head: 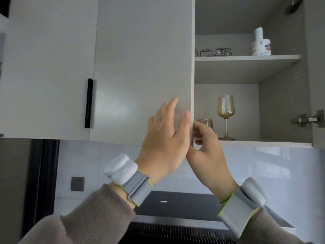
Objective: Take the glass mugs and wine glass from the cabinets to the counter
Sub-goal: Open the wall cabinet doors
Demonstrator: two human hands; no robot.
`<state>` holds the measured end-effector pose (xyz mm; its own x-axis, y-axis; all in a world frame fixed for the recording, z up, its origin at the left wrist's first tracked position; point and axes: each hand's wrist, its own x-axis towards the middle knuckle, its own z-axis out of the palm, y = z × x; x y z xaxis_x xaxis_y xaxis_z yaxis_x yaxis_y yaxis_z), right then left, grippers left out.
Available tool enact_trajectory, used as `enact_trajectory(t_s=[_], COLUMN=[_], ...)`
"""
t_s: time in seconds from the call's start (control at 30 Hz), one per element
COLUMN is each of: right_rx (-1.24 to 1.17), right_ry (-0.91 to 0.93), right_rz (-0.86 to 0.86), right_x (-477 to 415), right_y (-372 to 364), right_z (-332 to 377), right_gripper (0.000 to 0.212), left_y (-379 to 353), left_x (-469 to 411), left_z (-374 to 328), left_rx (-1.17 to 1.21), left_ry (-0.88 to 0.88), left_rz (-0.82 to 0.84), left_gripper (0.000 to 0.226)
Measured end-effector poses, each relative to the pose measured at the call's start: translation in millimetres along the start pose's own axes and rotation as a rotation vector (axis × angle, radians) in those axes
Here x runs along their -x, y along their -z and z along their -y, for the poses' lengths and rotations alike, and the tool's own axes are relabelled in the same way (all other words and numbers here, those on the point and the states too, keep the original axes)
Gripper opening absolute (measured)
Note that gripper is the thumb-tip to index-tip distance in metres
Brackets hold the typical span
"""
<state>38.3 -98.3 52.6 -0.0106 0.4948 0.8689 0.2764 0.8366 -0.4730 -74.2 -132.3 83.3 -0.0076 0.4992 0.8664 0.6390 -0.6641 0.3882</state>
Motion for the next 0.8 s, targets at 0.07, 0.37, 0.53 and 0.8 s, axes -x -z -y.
enact_trajectory(t_s=[0.07,0.37,0.53,0.8], right_rx=[-0.062,-0.359,-0.361,-0.321], right_ry=[0.071,0.296,0.324,0.402], right_rz=[0.011,0.289,0.408,0.617], right_x=[19.5,76.4,90.8,98.1], right_y=[-6.7,-85.6,-136.4,-204.3], right_z=[28.8,113.5,147.2,175.8], right_gripper=[0.032,0.077,0.093,0.092], left_y=[25.7,152.7,218.5,297.1], left_x=[17.2,54.4,70.8,78.0], left_z=[-16.1,-55.0,-53.7,-36.3], left_rx=[-0.031,-0.011,-0.023,-0.139], left_ry=[0.004,0.113,0.208,0.383], left_rz=[-0.040,-0.252,-0.322,-0.434], left_gripper=[0.057,0.062,0.071,0.066])
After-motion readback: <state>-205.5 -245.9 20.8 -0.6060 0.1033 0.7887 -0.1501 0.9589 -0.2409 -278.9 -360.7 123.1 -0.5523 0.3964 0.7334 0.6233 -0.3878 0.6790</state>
